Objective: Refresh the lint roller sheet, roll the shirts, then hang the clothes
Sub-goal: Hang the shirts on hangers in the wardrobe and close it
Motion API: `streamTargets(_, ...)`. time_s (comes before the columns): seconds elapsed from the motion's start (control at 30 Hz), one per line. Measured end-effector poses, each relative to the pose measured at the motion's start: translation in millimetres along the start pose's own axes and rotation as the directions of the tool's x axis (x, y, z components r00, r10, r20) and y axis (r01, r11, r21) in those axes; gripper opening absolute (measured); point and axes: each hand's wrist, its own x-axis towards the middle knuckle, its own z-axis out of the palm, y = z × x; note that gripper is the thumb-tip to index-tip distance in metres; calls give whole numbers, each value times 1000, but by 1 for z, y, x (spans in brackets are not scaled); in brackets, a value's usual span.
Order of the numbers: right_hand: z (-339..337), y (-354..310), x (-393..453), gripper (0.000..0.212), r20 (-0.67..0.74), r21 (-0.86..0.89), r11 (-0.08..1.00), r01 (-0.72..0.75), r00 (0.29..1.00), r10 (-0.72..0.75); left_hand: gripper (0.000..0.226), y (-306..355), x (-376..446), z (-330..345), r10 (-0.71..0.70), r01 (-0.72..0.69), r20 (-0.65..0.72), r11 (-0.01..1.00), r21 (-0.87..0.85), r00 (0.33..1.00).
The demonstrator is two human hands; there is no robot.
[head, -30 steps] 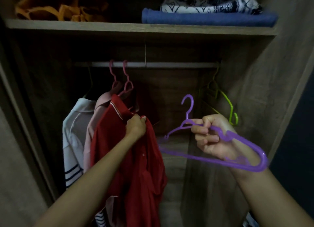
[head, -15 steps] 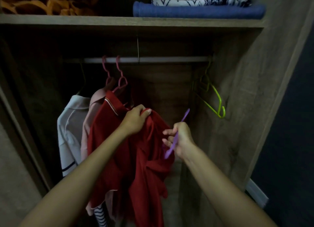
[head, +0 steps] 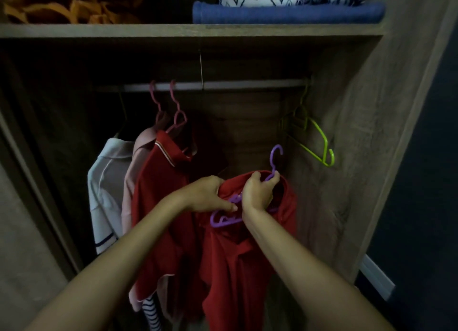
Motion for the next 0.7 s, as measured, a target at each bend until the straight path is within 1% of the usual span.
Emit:
streamTargets(0.07, 1, 2, 4, 58, 75, -25, 1000, -11, 997, 13, 13, -4, -1, 1, 26, -19, -65, 994, 107, 998)
streamTargets(0.13, -8, 0, 13, 48, 239, 78, 995, -61, 970, 41, 13, -12, -4, -1, 103, -82, -125, 983, 166, 987)
streamTargets(0.17, -14, -3, 19, 46, 340, 137, 983, -121, 938, 68, 15, -17, -7, -4, 151, -123, -153, 976, 180, 977)
streamTargets(0.23, -29, -12, 30, 52, 520, 181, 958, -222, 849, 98, 16, -31, -13, -9, 214, -174, -210, 966, 194, 954)
streamTargets(0.27, -36, -17, 34, 55, 605, 152, 960, -235, 790, 98, 15, -37, -15, -10, 225, -182, -240, 965, 190, 944)
streamTargets(0.3, -41, -19, 38, 55, 667, 97, 971, -217, 739, 98, 12, -43, -17, -11, 230, -184, -268, 966, 184, 935)
streamTargets(0.33, -44, -21, 39, 53, 700, 45, 983, -180, 707, 98, 10, -46, -18, -12, 233, -185, -298, 966, 180, 926)
streamTargets(0.37, -45, -22, 40, 49, 704, 6, 990, -142, 703, 97, 11, -48, -18, -13, 236, -186, -328, 966, 178, 915)
streamTargets(0.43, -46, -23, 41, 42, 669, -70, 996, -46, 739, 81, 18, -49, -18, -16, 218, -164, -381, 972, 168, 898)
streamTargets(0.5, -46, -26, 42, 40, 646, -178, 981, 77, 761, 58, 24, -52, -19, -22, 168, -119, -398, 982, 145, 902)
streamTargets(0.57, -46, -28, 43, 37, 653, -302, 936, 180, 755, 66, 24, -57, -19, -25, 142, -88, -413, 985, 147, 899)
streamTargets(0.7, -42, -32, 47, 40, 685, -501, 814, 294, 710, 165, 45, -64, -22, -24, 141, -44, -480, 977, 207, 866)
